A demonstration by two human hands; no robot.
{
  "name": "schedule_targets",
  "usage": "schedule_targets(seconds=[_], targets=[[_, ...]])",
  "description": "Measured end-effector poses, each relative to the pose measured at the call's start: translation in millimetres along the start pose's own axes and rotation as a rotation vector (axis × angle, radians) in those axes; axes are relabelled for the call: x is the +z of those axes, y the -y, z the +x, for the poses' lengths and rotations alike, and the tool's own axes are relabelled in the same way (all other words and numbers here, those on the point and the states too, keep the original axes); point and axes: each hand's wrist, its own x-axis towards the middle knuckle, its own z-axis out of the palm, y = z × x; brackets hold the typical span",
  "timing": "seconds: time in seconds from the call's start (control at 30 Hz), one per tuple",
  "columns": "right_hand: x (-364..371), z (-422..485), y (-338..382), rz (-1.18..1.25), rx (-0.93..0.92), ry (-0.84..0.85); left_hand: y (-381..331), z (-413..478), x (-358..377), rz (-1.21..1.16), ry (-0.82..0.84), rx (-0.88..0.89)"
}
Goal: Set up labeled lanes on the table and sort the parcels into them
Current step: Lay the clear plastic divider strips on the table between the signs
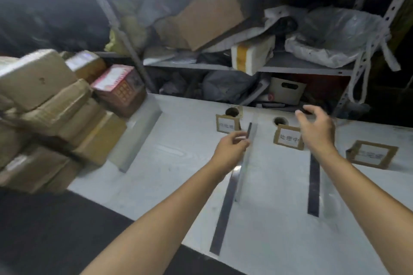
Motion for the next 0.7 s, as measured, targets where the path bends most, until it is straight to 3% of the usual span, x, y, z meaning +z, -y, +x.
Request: schedule_targets(seconds=[0.17, 0.37, 0.53, 0.7], targets=[[85, -34, 88, 0.086, -0.036, 0.186, 12, -5, -152, -0.049, -0.357, -0.022], [218, -96, 167, 0.115, -0.015, 0.402, 57, -13, -295, 0.111, -0.612, 0.013], [341, -149, 198, 0.118, 0.104, 0.507, 122, 11, -386, 0.226, -0.615, -0.063], [448, -174, 213, 0.130, 0.258, 0.518, 170, 54, -430, 0.306, -0.454, -0.139]])
